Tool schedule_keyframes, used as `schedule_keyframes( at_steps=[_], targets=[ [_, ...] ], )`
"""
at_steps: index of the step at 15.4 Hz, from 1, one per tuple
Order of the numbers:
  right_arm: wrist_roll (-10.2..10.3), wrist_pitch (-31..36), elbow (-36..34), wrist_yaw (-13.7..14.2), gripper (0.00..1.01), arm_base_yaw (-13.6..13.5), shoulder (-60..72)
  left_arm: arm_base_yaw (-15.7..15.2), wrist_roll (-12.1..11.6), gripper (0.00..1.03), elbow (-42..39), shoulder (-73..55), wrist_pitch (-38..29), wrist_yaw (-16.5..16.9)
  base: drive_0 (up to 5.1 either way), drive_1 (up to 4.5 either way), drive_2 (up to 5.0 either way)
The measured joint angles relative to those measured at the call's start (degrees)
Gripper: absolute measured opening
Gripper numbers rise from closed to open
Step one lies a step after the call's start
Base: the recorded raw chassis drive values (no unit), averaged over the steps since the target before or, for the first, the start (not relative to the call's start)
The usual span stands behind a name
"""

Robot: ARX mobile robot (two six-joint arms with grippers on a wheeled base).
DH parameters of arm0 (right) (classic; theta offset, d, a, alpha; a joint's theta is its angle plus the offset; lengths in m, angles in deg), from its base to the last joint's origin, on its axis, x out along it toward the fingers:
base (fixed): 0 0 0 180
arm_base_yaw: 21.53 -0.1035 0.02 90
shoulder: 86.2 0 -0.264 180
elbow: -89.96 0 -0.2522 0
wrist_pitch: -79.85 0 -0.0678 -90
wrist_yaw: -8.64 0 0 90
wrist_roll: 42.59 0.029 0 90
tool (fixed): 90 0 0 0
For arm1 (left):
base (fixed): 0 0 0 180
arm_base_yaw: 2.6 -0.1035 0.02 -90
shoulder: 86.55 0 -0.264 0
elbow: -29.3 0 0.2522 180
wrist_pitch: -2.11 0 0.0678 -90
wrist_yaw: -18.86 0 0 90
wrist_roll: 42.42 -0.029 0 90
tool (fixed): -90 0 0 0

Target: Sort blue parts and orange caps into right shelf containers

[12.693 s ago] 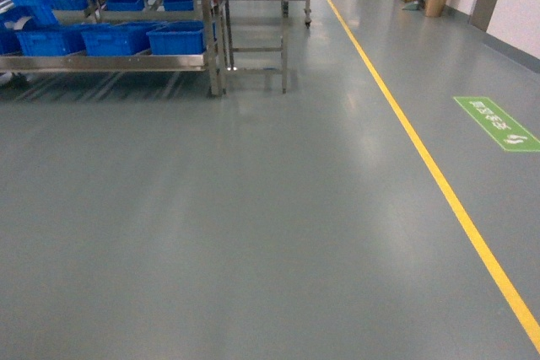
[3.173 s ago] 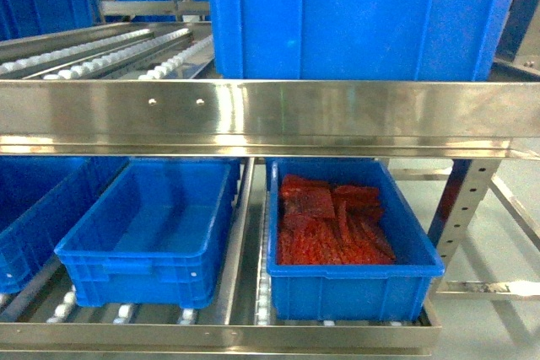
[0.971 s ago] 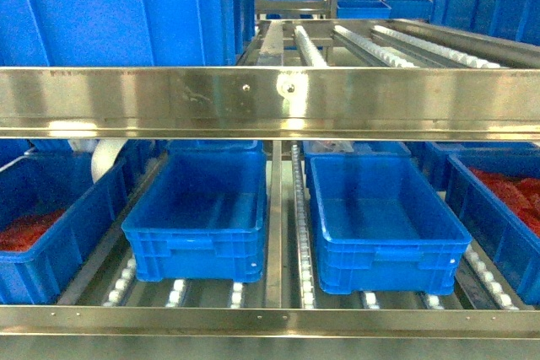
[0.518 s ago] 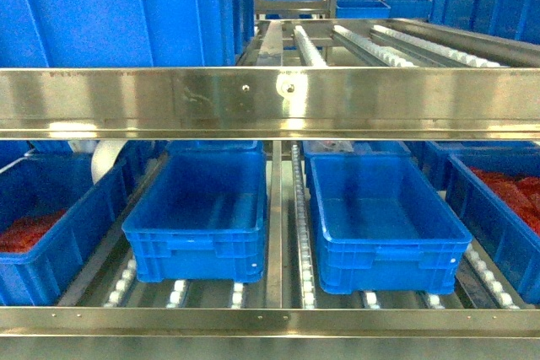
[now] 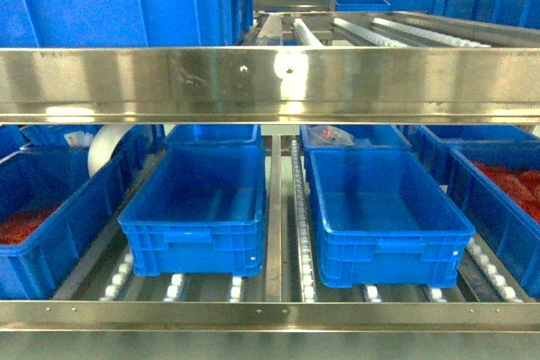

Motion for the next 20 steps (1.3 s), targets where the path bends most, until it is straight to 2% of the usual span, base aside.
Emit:
schedule_keyframes(
  at_steps=[20],
  targets=[
    [0.0, -0.1, 0.0, 0.0, 0.44, 0.0, 0.0, 0.0, 0.0, 0.43, 0.0, 0.0, 0.3, 0.0, 0.0, 0.0, 0.0]
  ],
)
